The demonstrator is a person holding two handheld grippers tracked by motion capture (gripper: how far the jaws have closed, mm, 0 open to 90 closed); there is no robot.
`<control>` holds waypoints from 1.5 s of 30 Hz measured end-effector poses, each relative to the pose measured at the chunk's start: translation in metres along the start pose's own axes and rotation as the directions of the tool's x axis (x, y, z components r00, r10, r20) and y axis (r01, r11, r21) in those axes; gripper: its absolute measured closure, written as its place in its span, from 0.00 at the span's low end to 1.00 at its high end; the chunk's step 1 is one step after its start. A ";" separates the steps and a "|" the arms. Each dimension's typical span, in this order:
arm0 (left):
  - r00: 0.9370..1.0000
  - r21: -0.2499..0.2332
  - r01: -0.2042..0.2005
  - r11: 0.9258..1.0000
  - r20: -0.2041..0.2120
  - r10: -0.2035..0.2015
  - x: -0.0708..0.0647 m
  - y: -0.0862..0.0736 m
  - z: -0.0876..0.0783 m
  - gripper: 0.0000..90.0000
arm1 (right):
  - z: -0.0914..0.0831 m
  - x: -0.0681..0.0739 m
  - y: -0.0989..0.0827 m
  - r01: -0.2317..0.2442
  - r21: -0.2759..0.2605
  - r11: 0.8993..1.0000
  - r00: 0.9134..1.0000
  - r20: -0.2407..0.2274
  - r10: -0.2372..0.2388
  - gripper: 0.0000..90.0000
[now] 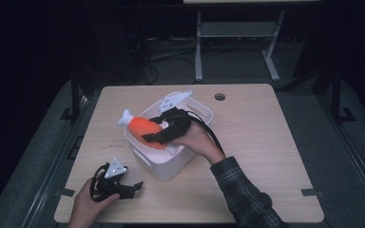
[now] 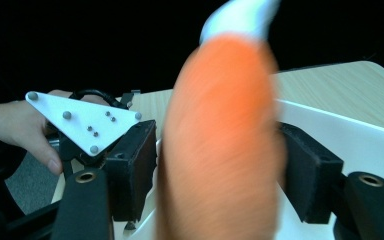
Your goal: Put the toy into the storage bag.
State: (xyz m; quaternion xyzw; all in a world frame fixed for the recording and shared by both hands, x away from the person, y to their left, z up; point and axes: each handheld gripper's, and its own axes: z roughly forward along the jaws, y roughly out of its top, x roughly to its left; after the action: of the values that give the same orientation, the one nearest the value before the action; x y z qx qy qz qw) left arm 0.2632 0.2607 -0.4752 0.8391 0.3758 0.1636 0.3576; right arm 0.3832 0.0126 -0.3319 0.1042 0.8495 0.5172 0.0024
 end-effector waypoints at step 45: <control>1.000 0.000 0.001 1.000 0.000 -0.001 0.000 0.000 0.000 0.14 | -0.104 -0.006 -0.048 -0.064 -0.025 0.998 0.984 0.162 0.067 0.31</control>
State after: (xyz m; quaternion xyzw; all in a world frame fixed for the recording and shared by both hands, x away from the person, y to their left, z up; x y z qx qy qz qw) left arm 0.2632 0.2607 -0.4751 0.8389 0.3763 0.1632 0.3577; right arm 0.3692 -0.1012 -0.3266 0.1740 0.8373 0.5153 0.0558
